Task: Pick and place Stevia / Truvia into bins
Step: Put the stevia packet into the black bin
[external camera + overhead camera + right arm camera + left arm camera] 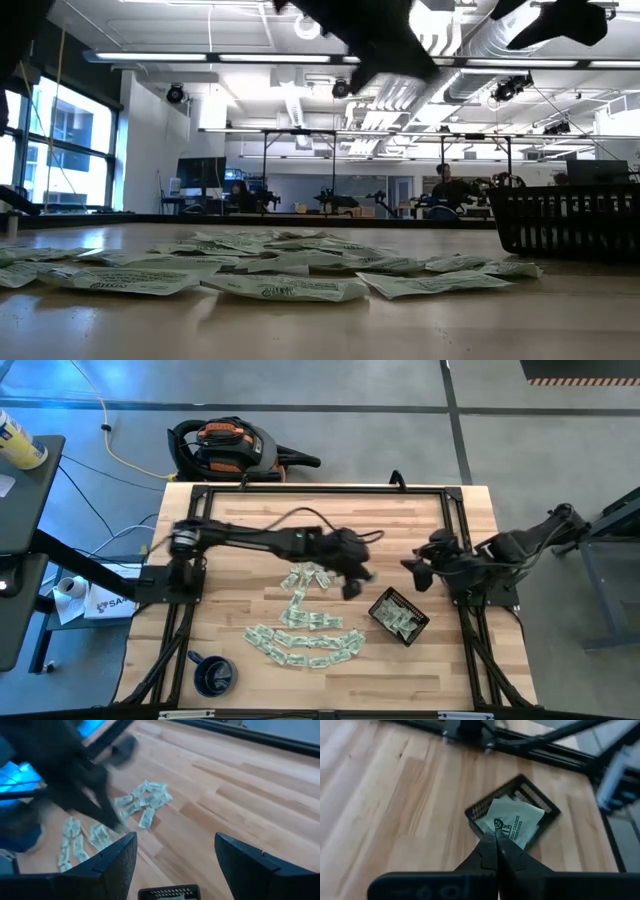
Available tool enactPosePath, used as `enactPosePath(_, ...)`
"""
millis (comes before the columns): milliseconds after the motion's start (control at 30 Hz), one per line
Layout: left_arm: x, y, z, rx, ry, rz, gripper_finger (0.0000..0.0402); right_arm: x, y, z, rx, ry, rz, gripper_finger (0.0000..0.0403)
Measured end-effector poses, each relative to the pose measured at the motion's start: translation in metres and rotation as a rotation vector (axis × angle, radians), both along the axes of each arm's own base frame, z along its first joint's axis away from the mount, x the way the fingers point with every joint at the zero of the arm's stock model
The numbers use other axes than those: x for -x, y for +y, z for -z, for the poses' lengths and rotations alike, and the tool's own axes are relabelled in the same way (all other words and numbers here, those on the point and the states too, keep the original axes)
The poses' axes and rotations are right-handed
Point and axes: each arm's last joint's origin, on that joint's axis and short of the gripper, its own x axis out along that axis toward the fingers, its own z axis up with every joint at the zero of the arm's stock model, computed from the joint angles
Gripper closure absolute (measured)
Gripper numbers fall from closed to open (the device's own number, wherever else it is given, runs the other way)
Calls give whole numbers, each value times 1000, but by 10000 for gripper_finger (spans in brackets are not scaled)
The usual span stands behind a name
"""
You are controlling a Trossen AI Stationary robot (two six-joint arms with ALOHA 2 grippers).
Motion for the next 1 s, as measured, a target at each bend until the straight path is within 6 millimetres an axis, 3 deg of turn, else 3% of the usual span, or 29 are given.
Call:
enactPosePath(167,-49,-9,35,97,31,-37,376,10,-5,-5,1,-27,-10,146)
enactPosePath(300,-76,-27,44,119,23,-14,375,12,-5,-5,-18,-14,-30,146)
enactPosePath(467,-93,-42,64,97,62,-24,373,11,-4,-3,-13,11,-59,146)
enactPosePath(633,-94,-47,89,88,153,-68,354,12,-5,-2,2,35,-60,146)
enactPosePath(833,-90,-43,84,57,176,-116,278,15,-6,0,23,68,-55,146)
enactPosePath(1000,-82,-36,53,75,236,-66,217,16,-6,1,17,79,-58,146)
